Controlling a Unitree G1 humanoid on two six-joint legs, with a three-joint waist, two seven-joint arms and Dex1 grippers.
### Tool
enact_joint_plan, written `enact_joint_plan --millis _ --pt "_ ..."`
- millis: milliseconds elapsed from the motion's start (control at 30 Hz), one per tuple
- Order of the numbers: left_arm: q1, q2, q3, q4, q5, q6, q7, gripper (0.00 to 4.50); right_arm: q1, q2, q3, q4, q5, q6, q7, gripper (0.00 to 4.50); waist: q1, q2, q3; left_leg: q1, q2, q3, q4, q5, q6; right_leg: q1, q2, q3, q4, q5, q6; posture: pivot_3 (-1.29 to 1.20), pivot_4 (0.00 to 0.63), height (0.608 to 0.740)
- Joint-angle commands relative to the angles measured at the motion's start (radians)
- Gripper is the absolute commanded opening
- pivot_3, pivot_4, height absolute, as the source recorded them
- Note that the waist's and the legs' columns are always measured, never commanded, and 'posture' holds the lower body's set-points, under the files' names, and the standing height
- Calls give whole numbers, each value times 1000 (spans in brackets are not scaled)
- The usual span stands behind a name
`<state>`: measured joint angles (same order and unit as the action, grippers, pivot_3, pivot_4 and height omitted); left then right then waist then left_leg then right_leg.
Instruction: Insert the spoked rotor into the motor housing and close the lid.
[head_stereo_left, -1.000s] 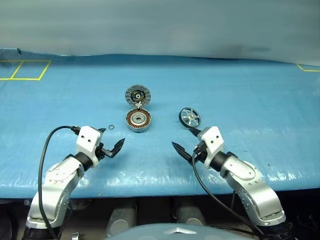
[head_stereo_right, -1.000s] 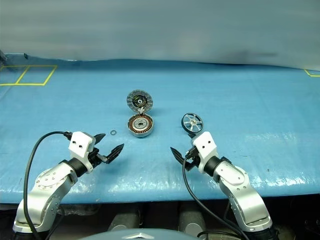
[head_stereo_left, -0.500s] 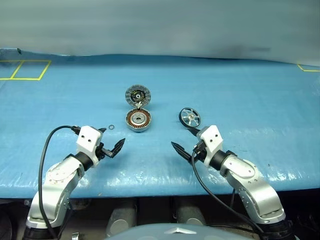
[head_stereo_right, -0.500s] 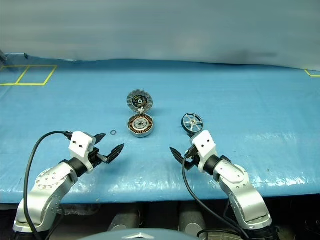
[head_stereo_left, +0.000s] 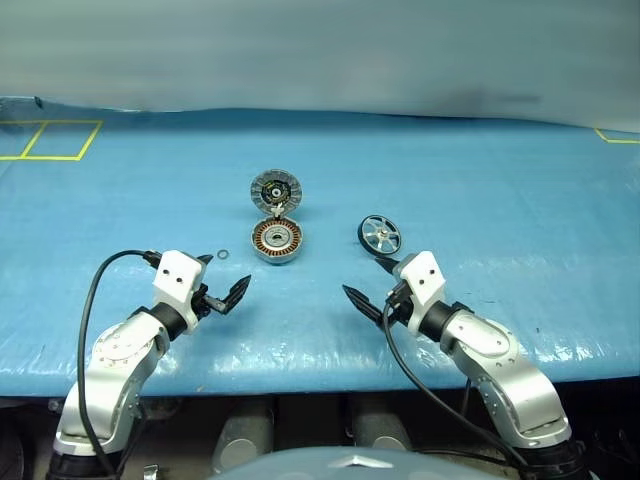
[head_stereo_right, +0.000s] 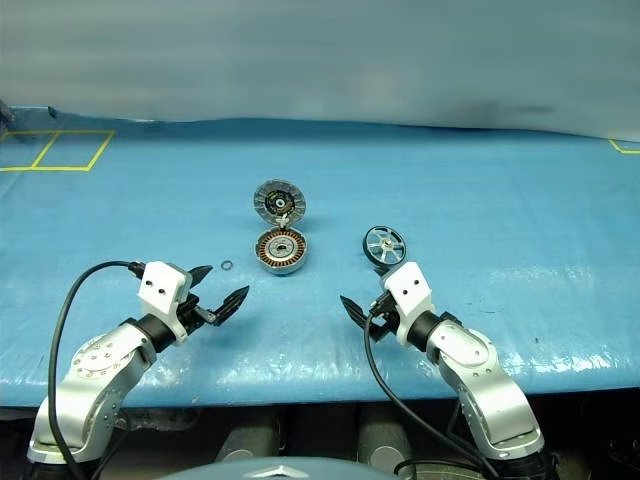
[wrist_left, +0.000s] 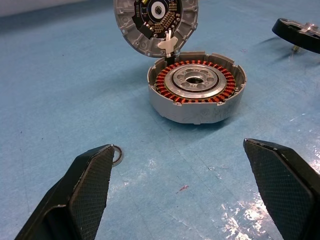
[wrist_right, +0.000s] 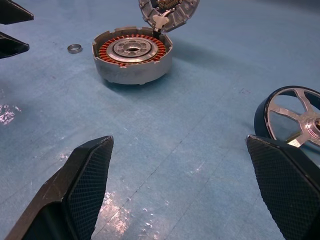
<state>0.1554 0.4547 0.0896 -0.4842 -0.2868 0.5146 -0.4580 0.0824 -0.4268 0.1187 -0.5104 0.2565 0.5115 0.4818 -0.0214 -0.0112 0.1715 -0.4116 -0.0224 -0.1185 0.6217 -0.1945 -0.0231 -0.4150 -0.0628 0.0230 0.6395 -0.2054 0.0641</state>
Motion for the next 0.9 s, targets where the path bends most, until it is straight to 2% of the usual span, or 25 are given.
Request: enact_joint_plan --millis 33,167,300,400,467,700,900 --pt "2 -3 6 -17 0 -15 5 4500 -17 -4 -6 -19 10 2 10 4469 0 0 0 0 0 0 0 0 0 0 0 0 0 0 0 0 150 740" --pt "2 -4 6 -17 -1 -14 6 4500 -75 -66 41 -25 -11 56 60 4469 -2 0 0 0 0 0 0 0 0 0 0 0 0 0 0 0 150 740" --pt "-7 -3 -4 -6 2 -14 1 4500 -313 -187 190 22 -73 133 207 4469 -8 0 1 0 0 1 2 0 0 0 0 0 2 0 0 0 150 740" --pt "-14 -3 -12 1 2 -15 -2 4500 -431 -216 253 57 -78 145 287 4469 -5 -1 1 1 1 0 3 0 0 1 0 -2 2 0 0 0 150 740" --pt "-17 -5 -19 5 5 -21 -2 4500 -583 -224 346 122 -114 131 399 4469 -5 -1 2 0 1 0 2 0 0 0 0 -3 1 0 0 0 150 740" --pt "18 -28 -34 -7 33 -86 17 4500 -945 -145 611 436 -298 -25 645 4469 -16 -1 3 0 1 0 0 0 0 0 0 -3 1 0 -1 0 150 740" --pt "95 -33 -52 -27 84 -185 27 4500 -1084 -17 664 686 -386 -180 722 4469 -16 -1 3 0 1 0 -1 0 0 -1 0 -3 1 0 -1 0 150 740"
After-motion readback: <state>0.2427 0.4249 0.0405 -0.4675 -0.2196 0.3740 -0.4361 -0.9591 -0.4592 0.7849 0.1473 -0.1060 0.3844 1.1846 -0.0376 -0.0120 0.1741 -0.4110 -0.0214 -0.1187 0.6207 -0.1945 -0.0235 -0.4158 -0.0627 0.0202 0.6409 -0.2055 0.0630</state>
